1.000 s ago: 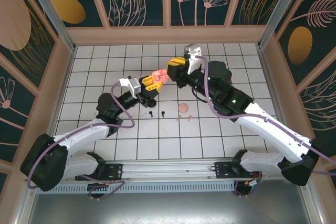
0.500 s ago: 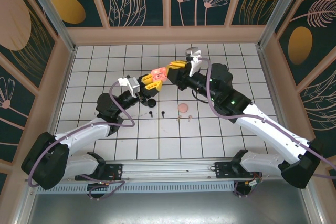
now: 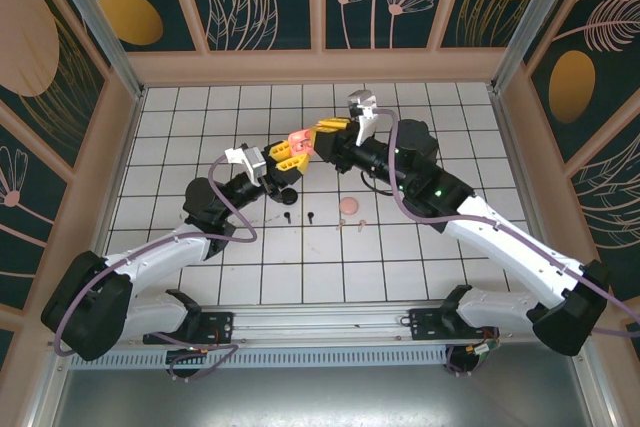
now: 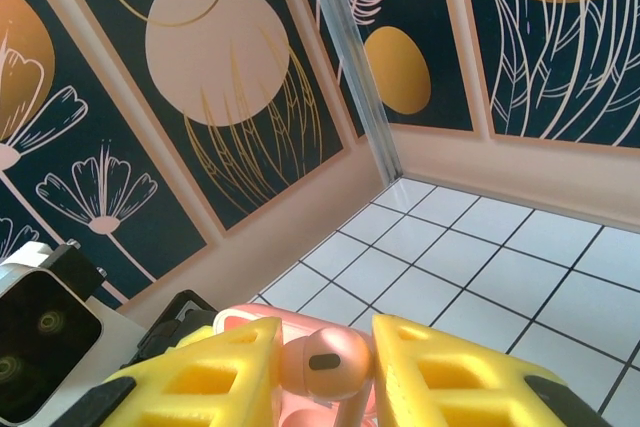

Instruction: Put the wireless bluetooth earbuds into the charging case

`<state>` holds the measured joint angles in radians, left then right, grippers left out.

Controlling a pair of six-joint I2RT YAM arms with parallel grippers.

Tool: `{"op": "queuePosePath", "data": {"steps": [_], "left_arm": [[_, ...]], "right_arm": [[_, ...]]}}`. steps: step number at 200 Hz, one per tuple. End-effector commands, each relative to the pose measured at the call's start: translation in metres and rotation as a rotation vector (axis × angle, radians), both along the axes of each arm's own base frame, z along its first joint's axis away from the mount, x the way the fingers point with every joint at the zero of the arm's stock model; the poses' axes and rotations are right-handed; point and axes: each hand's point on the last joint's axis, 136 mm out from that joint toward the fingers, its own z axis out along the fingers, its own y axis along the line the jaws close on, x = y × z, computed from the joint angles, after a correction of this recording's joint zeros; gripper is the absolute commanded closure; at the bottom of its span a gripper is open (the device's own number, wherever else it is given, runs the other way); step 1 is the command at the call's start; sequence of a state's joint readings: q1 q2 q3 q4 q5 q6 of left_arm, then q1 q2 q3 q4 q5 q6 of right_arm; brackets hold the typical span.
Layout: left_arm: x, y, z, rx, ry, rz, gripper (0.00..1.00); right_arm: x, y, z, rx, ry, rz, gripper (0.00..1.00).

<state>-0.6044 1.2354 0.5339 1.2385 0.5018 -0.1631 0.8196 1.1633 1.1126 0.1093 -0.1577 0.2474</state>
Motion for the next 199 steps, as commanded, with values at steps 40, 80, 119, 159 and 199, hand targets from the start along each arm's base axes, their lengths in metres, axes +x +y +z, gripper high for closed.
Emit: {"op": "queuePosePath", "data": {"steps": [40,80,119,159,199], "left_arm": [[-0.009,0.000,0.026,-0.055,-0.067,-0.032,1.00],[-0.009,-0.001,0.028,-0.058,-0.068,-0.035,1.00],[-0.009,0.000,0.030,-0.068,-0.071,-0.037,1.00],[-0.010,0.000,0.034,-0.081,-0.075,-0.042,1.00],[-0.011,0.000,0.036,-0.086,-0.078,-0.044,1.00]], "right_arm": [[0.004,0.000,-0.008,0.017,0.017,-0.009,0.71],[0.005,0.001,-0.016,0.005,0.036,-0.006,0.71],[0.003,0.002,-0.021,-0.003,0.047,0.006,0.71],[0.006,0.001,-0.033,-0.037,0.050,-0.014,0.71],[0.006,0.005,-0.052,-0.104,0.045,-0.026,0.71]]}}
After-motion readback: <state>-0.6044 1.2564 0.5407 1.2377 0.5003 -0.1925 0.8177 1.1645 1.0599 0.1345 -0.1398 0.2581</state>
